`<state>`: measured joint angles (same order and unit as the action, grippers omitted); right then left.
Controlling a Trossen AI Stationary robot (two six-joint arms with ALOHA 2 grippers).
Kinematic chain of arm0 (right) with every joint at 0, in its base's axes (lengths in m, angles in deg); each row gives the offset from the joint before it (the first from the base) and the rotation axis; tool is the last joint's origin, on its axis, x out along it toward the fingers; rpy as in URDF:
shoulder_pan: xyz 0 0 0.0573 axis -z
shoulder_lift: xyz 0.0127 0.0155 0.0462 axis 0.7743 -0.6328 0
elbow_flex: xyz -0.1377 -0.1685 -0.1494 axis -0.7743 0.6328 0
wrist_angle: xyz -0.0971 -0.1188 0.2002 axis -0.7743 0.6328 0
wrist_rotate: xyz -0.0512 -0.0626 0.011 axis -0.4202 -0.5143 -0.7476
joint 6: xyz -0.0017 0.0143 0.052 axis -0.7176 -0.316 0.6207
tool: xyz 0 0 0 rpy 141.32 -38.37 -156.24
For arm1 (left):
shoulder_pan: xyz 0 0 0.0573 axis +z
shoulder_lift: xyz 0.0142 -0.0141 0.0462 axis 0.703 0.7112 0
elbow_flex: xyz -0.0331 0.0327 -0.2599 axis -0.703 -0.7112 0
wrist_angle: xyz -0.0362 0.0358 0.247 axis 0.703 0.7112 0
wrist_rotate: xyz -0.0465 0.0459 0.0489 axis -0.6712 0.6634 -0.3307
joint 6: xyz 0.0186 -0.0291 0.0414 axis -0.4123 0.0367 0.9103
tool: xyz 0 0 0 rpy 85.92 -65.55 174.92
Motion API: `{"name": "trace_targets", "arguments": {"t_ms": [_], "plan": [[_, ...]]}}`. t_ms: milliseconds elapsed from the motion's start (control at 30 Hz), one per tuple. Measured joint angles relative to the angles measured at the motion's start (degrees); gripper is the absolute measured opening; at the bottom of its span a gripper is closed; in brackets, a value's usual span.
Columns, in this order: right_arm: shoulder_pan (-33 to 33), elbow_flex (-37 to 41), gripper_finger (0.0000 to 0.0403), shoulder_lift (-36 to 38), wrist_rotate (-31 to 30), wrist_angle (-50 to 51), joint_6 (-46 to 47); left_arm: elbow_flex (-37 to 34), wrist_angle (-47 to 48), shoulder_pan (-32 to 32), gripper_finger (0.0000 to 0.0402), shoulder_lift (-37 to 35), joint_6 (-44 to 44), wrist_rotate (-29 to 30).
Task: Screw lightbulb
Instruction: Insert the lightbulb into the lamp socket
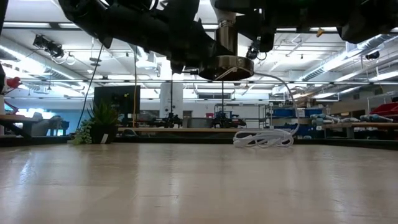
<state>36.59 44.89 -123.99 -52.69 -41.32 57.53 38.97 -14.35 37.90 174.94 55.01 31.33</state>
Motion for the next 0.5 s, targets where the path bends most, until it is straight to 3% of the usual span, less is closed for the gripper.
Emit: {"name": "trace_targets", "arguments": {"t_ms": [500], "plan": [[0.09,0.02,0.0228,-0.02,0.00,1.95,-1.34,0.00,-1.13,0.00,0.0160,0.00,-0.01,0.04]]}}
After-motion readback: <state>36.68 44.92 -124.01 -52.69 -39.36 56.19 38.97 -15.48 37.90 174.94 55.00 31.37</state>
